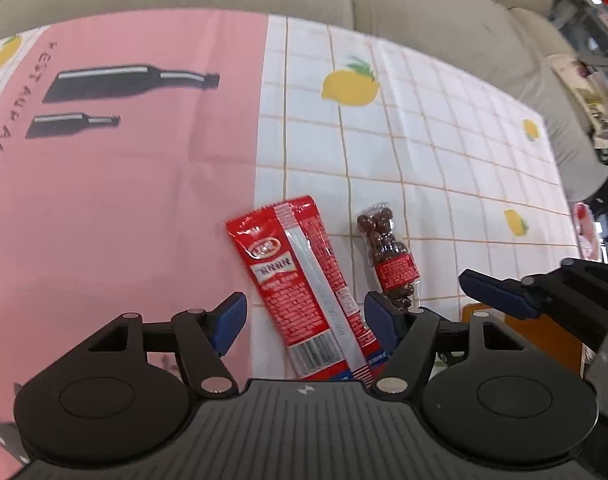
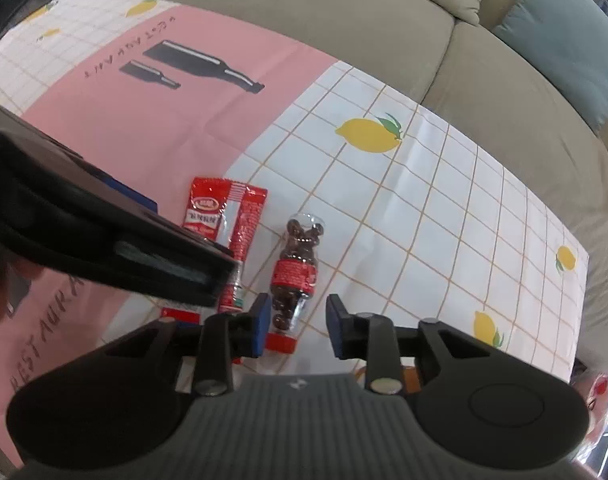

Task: Organize snacks
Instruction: 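Grasp the red sausage pack with left tool while right tool grasps the chocolate-ball bottle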

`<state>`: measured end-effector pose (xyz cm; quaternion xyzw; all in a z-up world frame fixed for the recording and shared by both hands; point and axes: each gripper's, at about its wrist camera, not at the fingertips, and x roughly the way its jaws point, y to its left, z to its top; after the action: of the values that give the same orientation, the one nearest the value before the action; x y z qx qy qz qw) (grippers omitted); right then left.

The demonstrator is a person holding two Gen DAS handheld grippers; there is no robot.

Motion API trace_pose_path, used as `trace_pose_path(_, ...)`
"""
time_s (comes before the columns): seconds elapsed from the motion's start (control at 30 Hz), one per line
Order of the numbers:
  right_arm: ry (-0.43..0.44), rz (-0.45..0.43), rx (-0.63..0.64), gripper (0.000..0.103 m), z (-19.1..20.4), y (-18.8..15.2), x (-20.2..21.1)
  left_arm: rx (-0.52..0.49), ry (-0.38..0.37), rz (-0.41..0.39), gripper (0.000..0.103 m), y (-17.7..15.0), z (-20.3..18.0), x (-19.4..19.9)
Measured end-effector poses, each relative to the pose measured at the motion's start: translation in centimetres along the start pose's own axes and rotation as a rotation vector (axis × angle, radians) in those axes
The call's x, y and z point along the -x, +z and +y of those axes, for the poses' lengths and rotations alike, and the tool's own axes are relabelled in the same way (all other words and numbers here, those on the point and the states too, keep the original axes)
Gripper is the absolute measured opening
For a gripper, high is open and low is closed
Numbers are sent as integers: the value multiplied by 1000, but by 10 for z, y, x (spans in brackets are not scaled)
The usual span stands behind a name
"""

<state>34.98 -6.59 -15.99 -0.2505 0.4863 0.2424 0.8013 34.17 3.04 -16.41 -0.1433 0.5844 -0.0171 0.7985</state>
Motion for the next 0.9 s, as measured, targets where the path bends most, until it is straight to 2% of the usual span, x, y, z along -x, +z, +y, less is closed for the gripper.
trace_pose_path(0.1, -4, 14, 22, 30, -2, 1, -4, 34, 24, 0, 79, 1, -6, -7)
trace_pose_path(0.2, -7, 26, 37, 35, -3, 0, -7, 41, 40, 6, 80, 2, -12, -16)
trace_pose_path(0.3, -1, 25, 37, 36, -4, -1, -7, 0, 74, -21, 79, 0, -19, -18)
trace_pose_path(0.37, 0, 25, 34, 37, -4, -1, -8, -27, 85, -25, 75, -1, -20, -18)
trace_pose_path(0.4, 2, 30, 35, 38, -4, -1, -9, -40, 87, -22, 71, -1, -19, -17)
trace_pose_path(0.57, 32, 23, 28, 41, 4, -1, -10, -92, 102, 10, 68, 1, 3, -14)
trace_pose_path(0.73, 60, 18, 6, 43, 13, 2, -13, -189, 120, 70, 65, 4, 33, -6)
trace_pose_path(0.8, 66, 24, -30, 44, 12, 4, -16, -279, 129, 105, 65, 3, 39, -4)
trace_pose_path(0.9, 81, 43, -99, 52, 7, 10, -22, -416, 146, 155, 69, -2, 43, -2)
